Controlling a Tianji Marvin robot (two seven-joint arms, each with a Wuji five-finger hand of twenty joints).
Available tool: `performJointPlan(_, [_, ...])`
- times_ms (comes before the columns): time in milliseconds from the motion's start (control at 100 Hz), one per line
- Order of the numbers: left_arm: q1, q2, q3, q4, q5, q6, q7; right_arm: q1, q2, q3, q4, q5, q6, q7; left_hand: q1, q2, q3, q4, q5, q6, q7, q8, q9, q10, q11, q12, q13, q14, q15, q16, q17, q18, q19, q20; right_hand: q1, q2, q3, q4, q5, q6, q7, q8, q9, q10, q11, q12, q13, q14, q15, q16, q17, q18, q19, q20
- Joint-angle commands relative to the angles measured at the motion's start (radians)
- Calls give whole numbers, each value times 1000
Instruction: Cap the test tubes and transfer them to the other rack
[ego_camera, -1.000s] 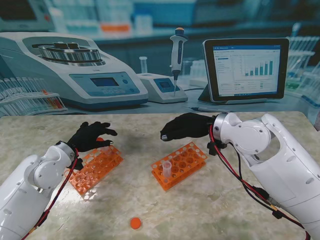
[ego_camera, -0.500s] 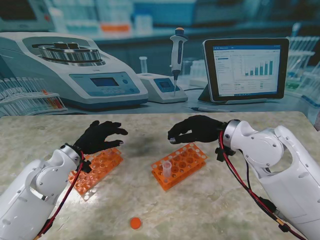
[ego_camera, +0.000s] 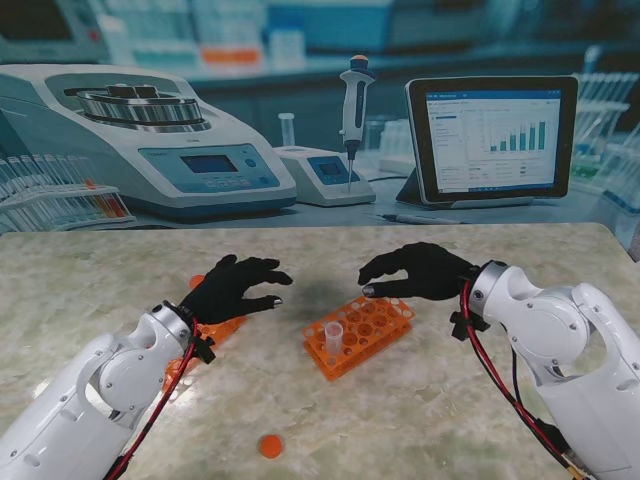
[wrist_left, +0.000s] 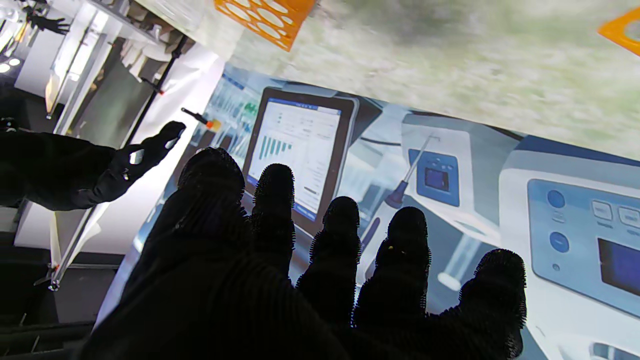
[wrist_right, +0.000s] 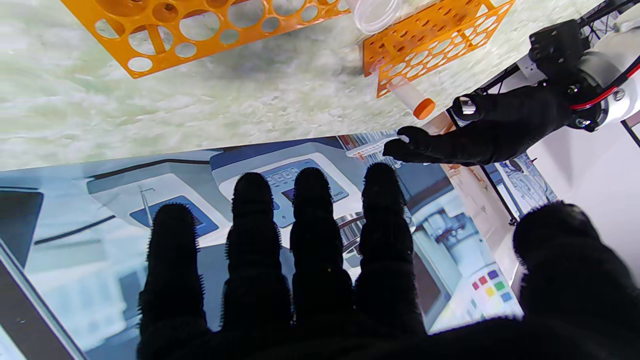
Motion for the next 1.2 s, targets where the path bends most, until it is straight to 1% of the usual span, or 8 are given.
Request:
performJointPlan(0, [2,-11,11,-4,-4,6,-2,-23,-4,4,17,-10,-3,-10,-12,45,-24,-8,-1,21,-32,-8,17,7,-11,13,13,15,9,17,-1,2,1,29,3,-34,-8,-17,-6,0,-3,5,-1,-21,2,7,-16,-27,-15,-15,-15,23,-6,-11])
performJointPlan(270, [21,-17,27,3,-15,14,29,-61,-17,11,69,-46,-18,-94,-9,48,-25,-6,1,24,-35,-10,20,9,-11,14,22,17,11,20,9,2,12,29,19,-77,4,-17,-32,36,-27,-9,-17,-12,-5,2,-28,-23,-19,-19,-19,22,-9,-12])
performJointPlan(440, [32,-17,28,0,-12,16,31,-72,-22,3,104,-77,-21,-131,-9,50,-26,-6,3,25,-35,-9,20,7,-11,14,20,9,9,20,9,1,16,27,20,-94,15,-18,-52,52,-43,-21,-36,-11,-15,-6,-44,-21,-27,-26,-22,22,-14,-13])
performJointPlan(610, [36,-21,38,6,-18,25,45,-72,-28,-17,145,-102,-25,-172,-8,51,-26,-5,3,25,-35,-9,21,9,-11,15,21,13,10,20,10,3,19,25,17,-107,32,-20,-91,74,-70,-42,-81,-2,-42,-35,-84,-20,-55,-59,-36,18,-39,-31])
performJointPlan(700, [37,-21,42,9,-19,27,48,-63,-32,-37,173,-117,-25,-201,-7,52,-26,-5,4,26,-34,-9,20,8,-12,14,19,3,9,20,9,0,20,24,15,-111,40,-21,-116,90,-85,-53,-110,1,-56,-55,-115,-19,-71,-82,-48,15,-52,-44])
performJointPlan(770, [39,-22,44,10,-21,30,52,-50,-36,-58,198,-125,-23,-226,-7,53,-26,-5,4,25,-34,-9,20,9,-12,14,19,9,9,20,9,0,20,23,13,-117,49,-22,-134,102,-95,-66,-132,5,-64,-82,-138,-19,-81,-116,-52,13,-68,-68])
performJointPlan(1030, [45,-25,51,20,-22,32,68,6,-51,-142,287,-197,-24,-339,-6,55,-27,-5,6,24,-34,-8,20,6,-11,15,14,2,7,18,6,-1,21,20,11,-129,55,-22,-172,131,-112,-78,-167,17,-73,-106,-171,-14,-88,-145,-64,7,-77,-90])
performJointPlan(1190, [50,-25,47,15,-17,29,72,42,-61,-185,351,-222,-21,-411,-7,55,-27,-5,4,25,-34,-8,20,6,-11,15,13,1,7,18,5,-2,21,18,9,-138,60,-23,-176,139,-114,-83,-176,20,-71,-116,-178,-11,-85,-154,-67,5,-79,-100])
